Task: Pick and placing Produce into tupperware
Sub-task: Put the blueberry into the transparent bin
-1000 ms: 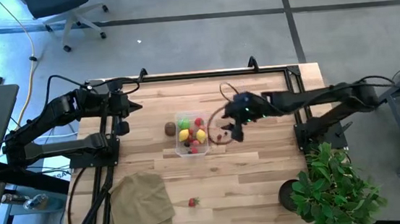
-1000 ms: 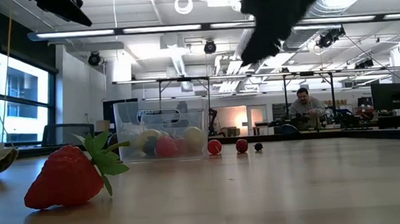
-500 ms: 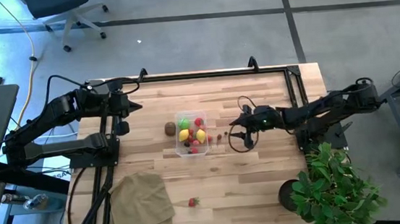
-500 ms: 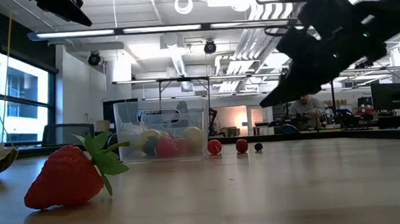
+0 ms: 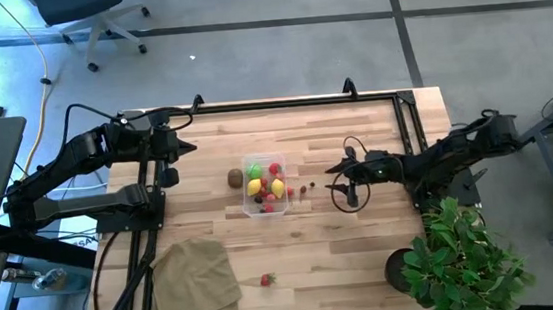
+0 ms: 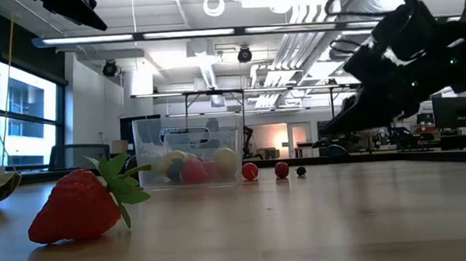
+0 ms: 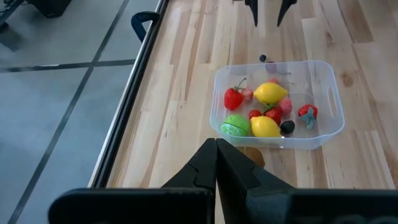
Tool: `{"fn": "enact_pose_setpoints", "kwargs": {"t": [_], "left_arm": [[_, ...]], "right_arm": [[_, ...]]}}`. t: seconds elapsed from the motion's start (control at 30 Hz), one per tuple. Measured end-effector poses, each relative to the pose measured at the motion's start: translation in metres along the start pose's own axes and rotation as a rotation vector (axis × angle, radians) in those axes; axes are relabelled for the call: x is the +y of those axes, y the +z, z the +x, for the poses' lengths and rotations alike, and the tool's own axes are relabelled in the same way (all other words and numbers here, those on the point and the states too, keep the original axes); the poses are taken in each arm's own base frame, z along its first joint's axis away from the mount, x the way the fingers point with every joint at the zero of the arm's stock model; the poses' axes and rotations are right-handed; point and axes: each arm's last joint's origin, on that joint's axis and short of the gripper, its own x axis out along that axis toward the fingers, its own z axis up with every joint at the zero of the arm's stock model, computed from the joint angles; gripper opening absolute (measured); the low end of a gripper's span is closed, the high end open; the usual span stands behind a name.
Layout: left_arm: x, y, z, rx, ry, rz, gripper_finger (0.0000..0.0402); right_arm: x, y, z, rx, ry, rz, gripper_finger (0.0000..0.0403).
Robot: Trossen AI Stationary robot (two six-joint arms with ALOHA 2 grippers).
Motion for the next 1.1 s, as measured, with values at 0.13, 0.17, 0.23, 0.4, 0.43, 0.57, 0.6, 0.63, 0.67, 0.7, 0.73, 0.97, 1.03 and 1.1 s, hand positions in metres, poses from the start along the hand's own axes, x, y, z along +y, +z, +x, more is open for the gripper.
{"fn": "enact_pose_setpoints", "kwargs": {"t": [0.13, 0.17, 0.23, 0.4, 0.43, 0.57, 0.6, 0.63, 0.67, 0.7, 0.73, 0.97, 1.03, 1.1], "left_arm": [[0.0, 0.0, 0.0, 0.0, 0.0, 0.0, 0.0001], [0.0, 0.0, 0.0, 0.0, 0.0, 0.0, 0.0001], [0.0, 0.0, 0.0, 0.0, 0.0, 0.0, 0.0001], [0.0, 0.0, 0.0, 0.001, 0.0, 0.0, 0.0001], [0.0, 0.0, 0.0, 0.0, -0.001, 0.0, 0.0001], [0.0, 0.0, 0.0, 0.001, 0.0, 0.0, 0.0001], [0.0, 0.0, 0.0, 0.0, 0.0, 0.0, 0.0001], [0.0, 0.0, 0.0, 0.001, 0.0, 0.0, 0.0001], [0.0, 0.0, 0.0, 0.0, 0.0, 0.0, 0.0001], [0.0, 0.0, 0.0, 0.001, 0.0, 0.0, 0.0001], [0.0, 0.0, 0.0, 0.001, -0.001, 0.0, 0.0001], [0.0, 0.0, 0.0, 0.0, 0.0, 0.0, 0.0001], [0.0, 0.0, 0.0, 0.0, 0.0, 0.0, 0.0001], [0.0, 0.0, 0.0, 0.0, 0.0, -0.001, 0.0001]], "right_arm": [[0.0, -0.004, 0.012, 0.023, 0.021, 0.013, 0.0206], [0.0, -0.004, 0.015, 0.022, 0.022, 0.012, 0.0206], [0.001, -0.007, 0.02, 0.025, 0.028, 0.007, 0.0206], [0.002, -0.015, 0.035, 0.037, 0.052, 0.022, 0.0206], [0.002, -0.016, 0.037, 0.032, 0.051, 0.02, 0.0206], [0.0, -0.018, 0.047, 0.022, 0.039, 0.026, 0.0206], [0.0, -0.02, 0.048, 0.037, 0.041, 0.03, 0.0206], [-0.001, -0.021, 0.05, 0.044, 0.044, 0.031, 0.0206], [-0.001, -0.021, 0.053, 0.044, 0.044, 0.031, 0.0206], [-0.001, -0.021, 0.054, 0.043, 0.043, 0.032, 0.0206], [-0.002, -0.023, 0.055, 0.049, 0.041, 0.038, 0.0206], [-0.007, -0.028, 0.057, 0.069, 0.015, 0.065, 0.0206], [-0.009, -0.028, 0.057, 0.069, 0.006, 0.068, 0.0206], [-0.01, -0.029, 0.057, 0.078, 0.001, 0.073, 0.0206]]}}
